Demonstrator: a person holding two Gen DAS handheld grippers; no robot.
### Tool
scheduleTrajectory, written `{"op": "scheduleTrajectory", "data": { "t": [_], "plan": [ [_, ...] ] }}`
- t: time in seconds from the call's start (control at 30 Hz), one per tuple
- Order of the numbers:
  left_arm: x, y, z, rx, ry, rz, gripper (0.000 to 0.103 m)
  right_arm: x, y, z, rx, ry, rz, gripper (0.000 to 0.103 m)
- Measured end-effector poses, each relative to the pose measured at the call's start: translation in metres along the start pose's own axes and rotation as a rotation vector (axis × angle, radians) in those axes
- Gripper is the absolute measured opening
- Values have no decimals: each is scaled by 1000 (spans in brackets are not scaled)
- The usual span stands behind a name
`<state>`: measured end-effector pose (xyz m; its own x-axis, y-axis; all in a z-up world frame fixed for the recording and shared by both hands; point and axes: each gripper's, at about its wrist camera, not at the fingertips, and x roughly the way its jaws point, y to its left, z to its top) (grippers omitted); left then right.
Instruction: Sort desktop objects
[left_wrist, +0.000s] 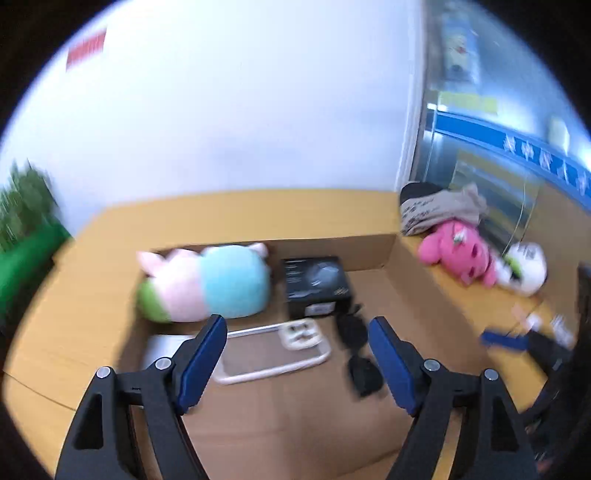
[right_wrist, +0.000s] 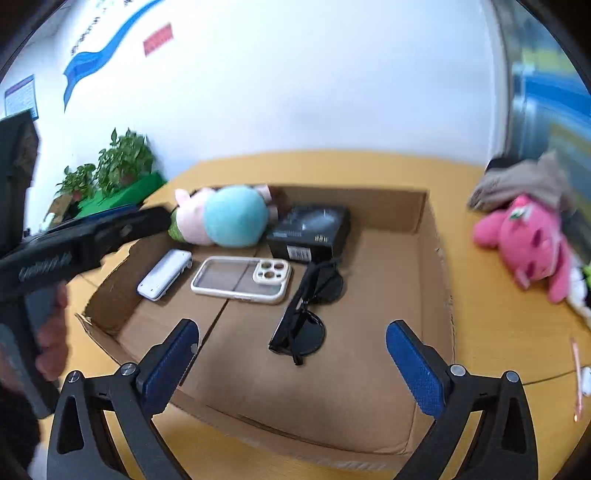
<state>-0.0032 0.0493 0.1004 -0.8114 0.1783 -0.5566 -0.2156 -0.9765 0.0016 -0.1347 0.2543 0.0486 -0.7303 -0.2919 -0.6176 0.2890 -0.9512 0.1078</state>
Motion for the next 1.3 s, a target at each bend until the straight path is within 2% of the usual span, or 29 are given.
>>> {"op": "scheduleTrajectory", "data": {
  "t": [0.1, 0.2, 0.27, 0.4, 0.47, 0.6, 1.3],
  "plan": [
    [-10, 10, -35, 30, 9, 76, 79, -12, 11, -22, 29, -92, -92, 103],
    [-4, 22, -65, 2, 46, 117, 79, -9, 13, -38, 63, -139, -172, 103],
    [-1, 28, -80, -9, 35, 141, 79, 2, 16, -45, 70, -149, -224, 103],
    [10, 37, -102, -46, 18, 157, 79, 19, 17, -60, 60, -127, -271, 103],
    [11, 41, -107, -84, -20, 160, 79, 28, 19, -67, 51, -98, -278, 103],
    [11, 37, -113, -62, -77, 199, 81, 25, 23, -73, 46, -140, -289, 103],
    [11, 37, -115, -66, -71, 197, 83, 23, 23, -75, 47, -140, -291, 103]
  ]
}}
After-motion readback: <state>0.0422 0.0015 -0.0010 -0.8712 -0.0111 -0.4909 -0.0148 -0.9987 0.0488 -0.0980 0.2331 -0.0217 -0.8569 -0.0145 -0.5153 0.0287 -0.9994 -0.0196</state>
